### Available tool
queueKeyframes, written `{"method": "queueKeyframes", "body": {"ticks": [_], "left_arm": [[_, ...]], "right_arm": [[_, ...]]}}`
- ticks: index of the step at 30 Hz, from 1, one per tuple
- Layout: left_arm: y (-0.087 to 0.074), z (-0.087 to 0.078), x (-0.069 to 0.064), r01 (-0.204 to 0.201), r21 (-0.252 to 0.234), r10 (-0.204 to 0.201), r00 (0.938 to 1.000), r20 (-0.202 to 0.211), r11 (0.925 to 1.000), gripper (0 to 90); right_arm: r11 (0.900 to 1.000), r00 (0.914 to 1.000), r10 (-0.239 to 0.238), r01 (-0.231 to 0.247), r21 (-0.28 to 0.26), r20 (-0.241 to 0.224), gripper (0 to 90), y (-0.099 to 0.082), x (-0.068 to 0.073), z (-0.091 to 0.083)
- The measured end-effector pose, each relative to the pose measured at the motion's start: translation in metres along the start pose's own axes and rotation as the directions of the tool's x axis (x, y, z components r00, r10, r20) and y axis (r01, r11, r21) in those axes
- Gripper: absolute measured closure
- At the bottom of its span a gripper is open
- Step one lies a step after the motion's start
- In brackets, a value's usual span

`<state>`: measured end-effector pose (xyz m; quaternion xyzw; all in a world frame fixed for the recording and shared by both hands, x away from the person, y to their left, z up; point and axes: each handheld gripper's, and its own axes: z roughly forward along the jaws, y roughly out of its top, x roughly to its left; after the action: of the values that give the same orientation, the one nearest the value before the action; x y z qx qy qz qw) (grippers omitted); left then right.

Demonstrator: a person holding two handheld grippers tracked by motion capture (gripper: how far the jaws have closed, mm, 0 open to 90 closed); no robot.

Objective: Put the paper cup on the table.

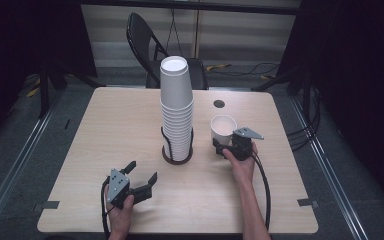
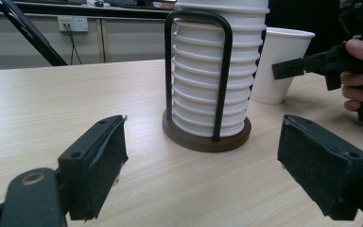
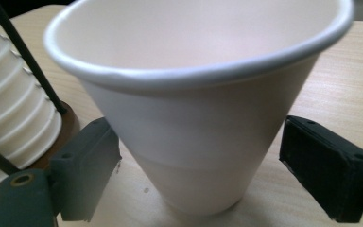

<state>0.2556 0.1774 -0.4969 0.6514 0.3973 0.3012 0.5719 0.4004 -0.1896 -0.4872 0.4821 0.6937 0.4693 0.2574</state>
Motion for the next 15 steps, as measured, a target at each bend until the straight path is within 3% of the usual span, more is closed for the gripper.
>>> {"method": "queueKeyframes", "body": {"ticks": [15], "left_arm": [[0.000,0.000,-0.001,0.007,0.000,-0.007,1.0000,0.001,1.0000,16.1]], "right_arm": [[0.9972,0.9996,0.026,-0.026,-0.070,0.008,13.1,-0.004,0.005,-0.027]]}}
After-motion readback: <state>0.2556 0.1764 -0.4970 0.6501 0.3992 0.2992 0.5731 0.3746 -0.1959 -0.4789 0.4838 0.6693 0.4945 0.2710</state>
